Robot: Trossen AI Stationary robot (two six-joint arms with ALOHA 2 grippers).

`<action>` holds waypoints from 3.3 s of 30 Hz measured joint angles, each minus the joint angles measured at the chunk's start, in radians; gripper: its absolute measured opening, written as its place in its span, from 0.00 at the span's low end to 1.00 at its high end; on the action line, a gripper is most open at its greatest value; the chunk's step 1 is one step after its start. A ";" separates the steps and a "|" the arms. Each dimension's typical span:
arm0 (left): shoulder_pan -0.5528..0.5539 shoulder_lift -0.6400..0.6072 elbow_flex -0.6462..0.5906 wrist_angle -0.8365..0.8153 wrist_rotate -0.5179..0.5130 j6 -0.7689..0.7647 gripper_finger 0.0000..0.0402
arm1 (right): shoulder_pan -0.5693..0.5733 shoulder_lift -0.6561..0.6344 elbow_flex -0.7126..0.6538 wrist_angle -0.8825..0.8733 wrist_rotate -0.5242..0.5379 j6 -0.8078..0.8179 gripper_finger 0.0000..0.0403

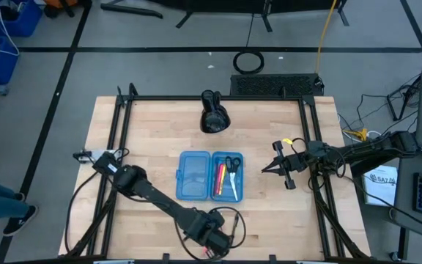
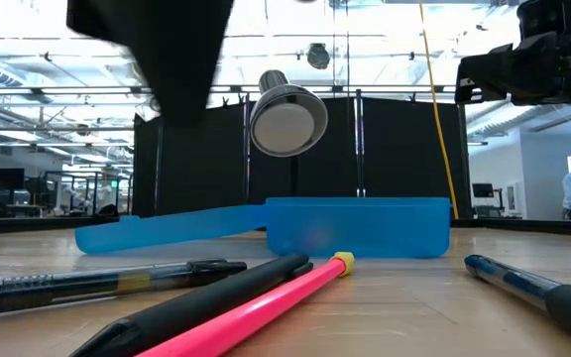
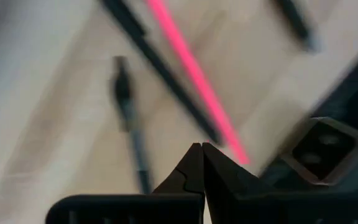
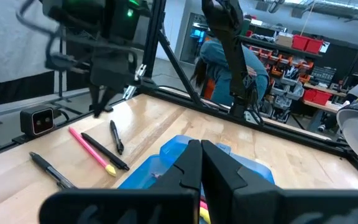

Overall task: Pick & place school supplies into a supply box
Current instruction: Put the left black pen into the blue supply box

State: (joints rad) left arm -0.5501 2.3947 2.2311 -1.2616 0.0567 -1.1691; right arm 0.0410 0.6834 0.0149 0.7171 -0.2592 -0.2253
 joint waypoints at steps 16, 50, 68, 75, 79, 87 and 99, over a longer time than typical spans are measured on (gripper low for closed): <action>0.007 -0.005 -0.020 0.040 -0.140 0.138 0.36 | 0.000 0.000 0.000 -0.003 0.000 0.000 0.00; 0.027 -0.011 -0.310 0.207 -0.085 0.022 0.13 | 0.000 0.000 0.000 -0.004 0.000 0.003 0.00; 0.027 -0.004 -0.226 0.083 -0.109 0.014 0.10 | 0.000 0.000 0.000 -0.010 0.000 0.003 0.00; 0.031 -0.002 -0.189 0.024 -0.146 -0.004 0.09 | 0.000 0.000 0.000 -0.010 0.000 0.004 0.00; 0.030 -0.003 -0.189 0.015 -0.135 -0.003 0.09 | 0.000 0.000 0.000 -0.010 0.000 0.004 0.00; 0.049 -0.034 -0.185 -0.017 -0.098 -0.001 0.10 | 0.000 0.000 0.000 -0.010 0.000 0.004 0.00; 0.156 -0.239 -0.184 -0.019 -0.193 -0.038 0.08 | 0.000 0.000 0.000 -0.010 -0.001 0.004 0.00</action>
State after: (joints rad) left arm -0.3938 2.1558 2.0472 -1.2804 -0.1362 -1.2070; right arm 0.0406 0.6834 0.0149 0.7067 -0.2600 -0.2214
